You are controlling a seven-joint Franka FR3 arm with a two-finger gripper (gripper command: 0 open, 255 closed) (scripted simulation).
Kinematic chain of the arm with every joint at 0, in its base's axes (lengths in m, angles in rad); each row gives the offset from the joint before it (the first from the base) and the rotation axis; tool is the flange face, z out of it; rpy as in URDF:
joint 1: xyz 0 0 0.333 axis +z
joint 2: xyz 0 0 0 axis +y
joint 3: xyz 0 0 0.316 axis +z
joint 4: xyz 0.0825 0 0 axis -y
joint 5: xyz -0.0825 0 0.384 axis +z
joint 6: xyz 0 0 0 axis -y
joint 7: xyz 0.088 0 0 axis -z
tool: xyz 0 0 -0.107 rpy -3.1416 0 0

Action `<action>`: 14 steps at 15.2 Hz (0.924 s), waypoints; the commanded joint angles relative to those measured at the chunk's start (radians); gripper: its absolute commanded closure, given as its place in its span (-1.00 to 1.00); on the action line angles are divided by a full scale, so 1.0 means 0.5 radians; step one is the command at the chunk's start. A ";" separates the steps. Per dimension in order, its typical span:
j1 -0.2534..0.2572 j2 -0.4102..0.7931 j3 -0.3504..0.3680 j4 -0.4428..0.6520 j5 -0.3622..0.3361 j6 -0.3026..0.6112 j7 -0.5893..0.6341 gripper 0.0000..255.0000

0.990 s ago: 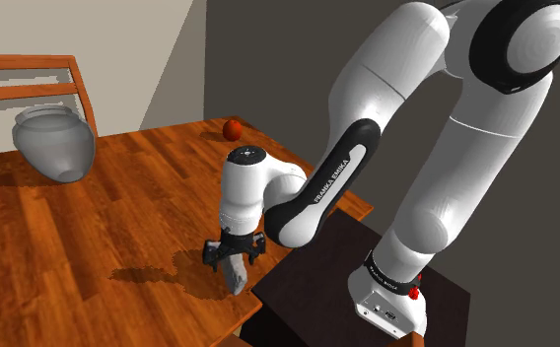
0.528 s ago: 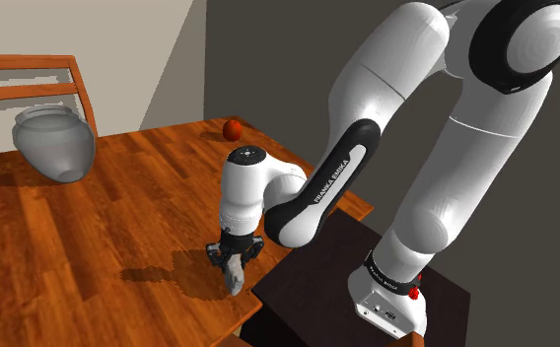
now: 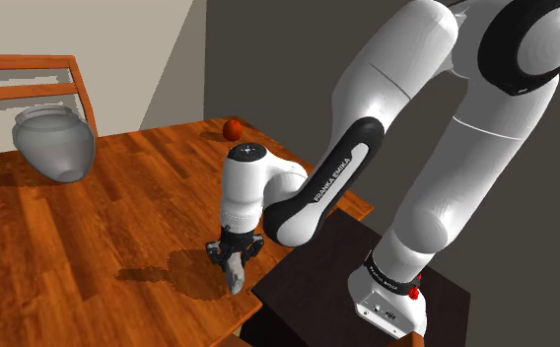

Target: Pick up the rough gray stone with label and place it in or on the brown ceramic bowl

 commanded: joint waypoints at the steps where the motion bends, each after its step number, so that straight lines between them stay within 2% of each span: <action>1: -0.017 -0.083 0.045 -0.006 0.147 -0.049 -0.104 1.00; 7: 0.034 -0.350 0.058 0.008 0.527 -0.258 -0.376 1.00; 14: 0.129 -0.605 -0.028 0.054 0.746 -0.519 -0.538 1.00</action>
